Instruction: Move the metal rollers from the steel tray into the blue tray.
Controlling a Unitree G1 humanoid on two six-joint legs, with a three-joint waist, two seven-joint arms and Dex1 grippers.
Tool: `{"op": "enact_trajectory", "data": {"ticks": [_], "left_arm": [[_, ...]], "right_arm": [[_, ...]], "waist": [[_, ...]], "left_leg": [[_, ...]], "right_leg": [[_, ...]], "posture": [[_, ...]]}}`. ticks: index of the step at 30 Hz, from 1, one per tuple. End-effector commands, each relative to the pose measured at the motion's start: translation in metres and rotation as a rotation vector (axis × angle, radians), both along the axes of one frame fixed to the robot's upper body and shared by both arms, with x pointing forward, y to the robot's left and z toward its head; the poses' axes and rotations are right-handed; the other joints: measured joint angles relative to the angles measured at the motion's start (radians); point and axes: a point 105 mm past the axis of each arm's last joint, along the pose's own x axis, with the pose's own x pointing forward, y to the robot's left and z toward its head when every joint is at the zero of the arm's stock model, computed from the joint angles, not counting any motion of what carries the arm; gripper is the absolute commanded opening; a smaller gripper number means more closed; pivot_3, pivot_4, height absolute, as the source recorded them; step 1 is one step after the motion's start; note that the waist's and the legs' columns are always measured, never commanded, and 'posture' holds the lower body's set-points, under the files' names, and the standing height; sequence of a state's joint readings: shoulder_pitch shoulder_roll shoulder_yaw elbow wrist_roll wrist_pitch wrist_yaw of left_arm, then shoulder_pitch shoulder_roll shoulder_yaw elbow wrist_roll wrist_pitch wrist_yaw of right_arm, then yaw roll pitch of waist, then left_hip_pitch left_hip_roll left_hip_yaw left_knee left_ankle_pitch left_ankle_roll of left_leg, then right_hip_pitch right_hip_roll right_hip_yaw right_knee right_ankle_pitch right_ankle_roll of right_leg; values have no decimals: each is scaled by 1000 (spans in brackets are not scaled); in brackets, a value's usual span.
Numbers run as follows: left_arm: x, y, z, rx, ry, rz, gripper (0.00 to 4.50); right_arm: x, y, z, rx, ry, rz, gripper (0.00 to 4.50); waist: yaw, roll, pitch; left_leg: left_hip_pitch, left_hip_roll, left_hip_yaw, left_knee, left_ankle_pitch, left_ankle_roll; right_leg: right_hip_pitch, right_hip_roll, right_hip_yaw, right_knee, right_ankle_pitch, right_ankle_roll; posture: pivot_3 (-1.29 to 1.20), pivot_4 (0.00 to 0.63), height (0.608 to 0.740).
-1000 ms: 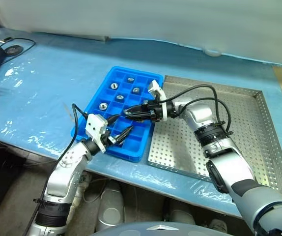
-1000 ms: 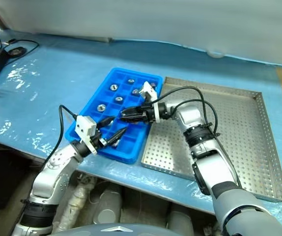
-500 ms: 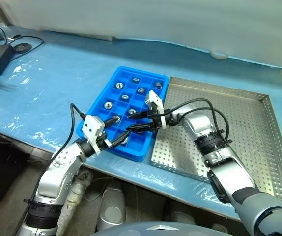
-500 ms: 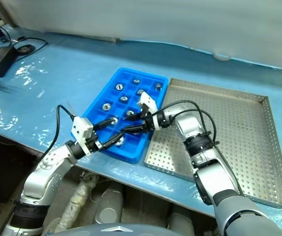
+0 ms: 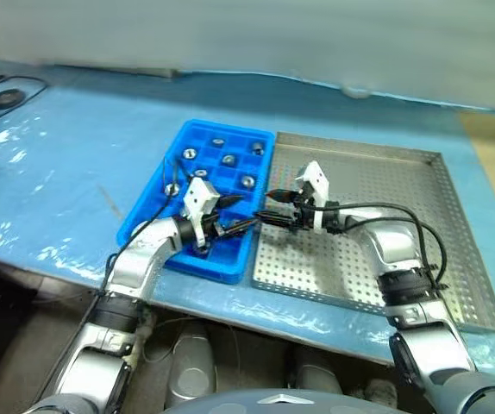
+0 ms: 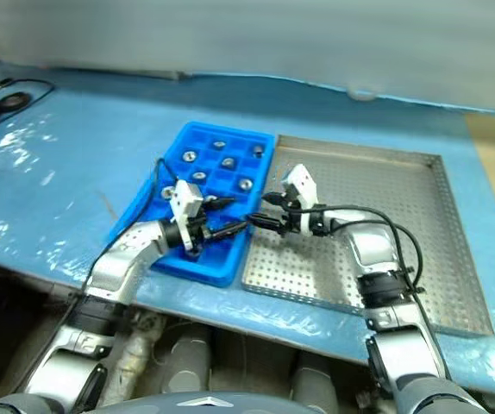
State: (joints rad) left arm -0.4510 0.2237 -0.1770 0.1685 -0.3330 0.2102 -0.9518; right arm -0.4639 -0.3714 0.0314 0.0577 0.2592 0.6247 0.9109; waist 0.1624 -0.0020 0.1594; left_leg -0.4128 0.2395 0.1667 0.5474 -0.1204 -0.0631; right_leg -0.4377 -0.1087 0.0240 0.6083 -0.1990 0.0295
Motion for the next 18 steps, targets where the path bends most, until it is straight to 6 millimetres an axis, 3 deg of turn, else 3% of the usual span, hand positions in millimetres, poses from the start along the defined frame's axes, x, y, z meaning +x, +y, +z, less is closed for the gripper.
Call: {"op": "enact_trajectory", "data": {"ticks": [1, 8, 13, 18], "left_arm": [[1, -19, 12, -9, -57, -119, 3708], [9, -31, 15, -5, -81, -182, 3708], [15, -26, 17, -12, -98, -151, 3708], [19, -16, 18, -22, -115, -86, 3708]], "right_arm": [[-5, -20, 32, 65, -102, -110, 3900], [-12, -48, 37, 76, -140, -262, 3900], [-6, -58, 37, 61, -152, -310, 3900], [9, -56, 46, 70, -179, -305, 3900]], "waist": [[-34, 0, 0], [-123, 0, -1], [-128, 0, -1], [-126, 0, -1]], "left_leg": [[0, 0, 0, 0, 0, 0], [3, 1, 5, -1, -1, 2], [3, 1, 6, 0, -3, 6], [4, 1, 7, 0, -3, 6]], "right_leg": [[-1, 0, 0, 0, 0, 0], [-1, 1, 4, -1, 0, 0], [-1, 1, 4, -1, 0, 0], [-1, 0, 5, -1, 0, 0]], "posture": [[-151, 150, 740], [-254, 150, 740], [-233, 150, 740], [-169, 150, 740]]}}
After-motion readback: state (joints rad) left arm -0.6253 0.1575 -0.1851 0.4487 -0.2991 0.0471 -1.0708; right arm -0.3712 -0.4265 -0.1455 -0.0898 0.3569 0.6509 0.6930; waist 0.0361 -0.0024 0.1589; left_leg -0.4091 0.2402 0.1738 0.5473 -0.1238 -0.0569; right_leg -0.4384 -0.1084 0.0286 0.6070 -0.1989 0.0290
